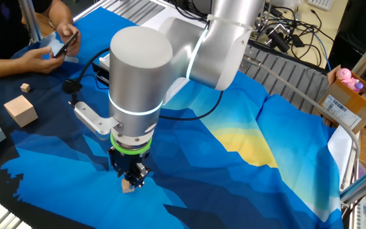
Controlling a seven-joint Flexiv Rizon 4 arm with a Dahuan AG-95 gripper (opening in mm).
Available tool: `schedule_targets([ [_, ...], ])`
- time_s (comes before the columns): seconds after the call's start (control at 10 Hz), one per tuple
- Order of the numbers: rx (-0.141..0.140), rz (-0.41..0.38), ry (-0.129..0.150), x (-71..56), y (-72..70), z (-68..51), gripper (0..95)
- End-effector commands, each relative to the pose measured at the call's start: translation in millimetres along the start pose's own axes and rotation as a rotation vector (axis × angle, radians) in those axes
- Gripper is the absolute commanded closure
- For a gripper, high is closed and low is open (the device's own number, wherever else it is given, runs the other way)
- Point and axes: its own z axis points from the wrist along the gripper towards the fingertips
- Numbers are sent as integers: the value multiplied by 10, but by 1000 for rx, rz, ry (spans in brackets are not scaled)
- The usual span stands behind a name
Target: Put things in the drawer
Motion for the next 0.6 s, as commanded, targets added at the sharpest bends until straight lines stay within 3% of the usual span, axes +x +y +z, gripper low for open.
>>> schedule_targets([
  [0.1, -10, 12, 3, -9, 19, 46, 570],
  [0.3, -28, 17, 4, -13, 28, 59, 570],
  [0.4, -51, 26, 4, -9, 49, 38, 760],
  [0.6, -47, 28, 2, 8, 83, 9, 760],
])
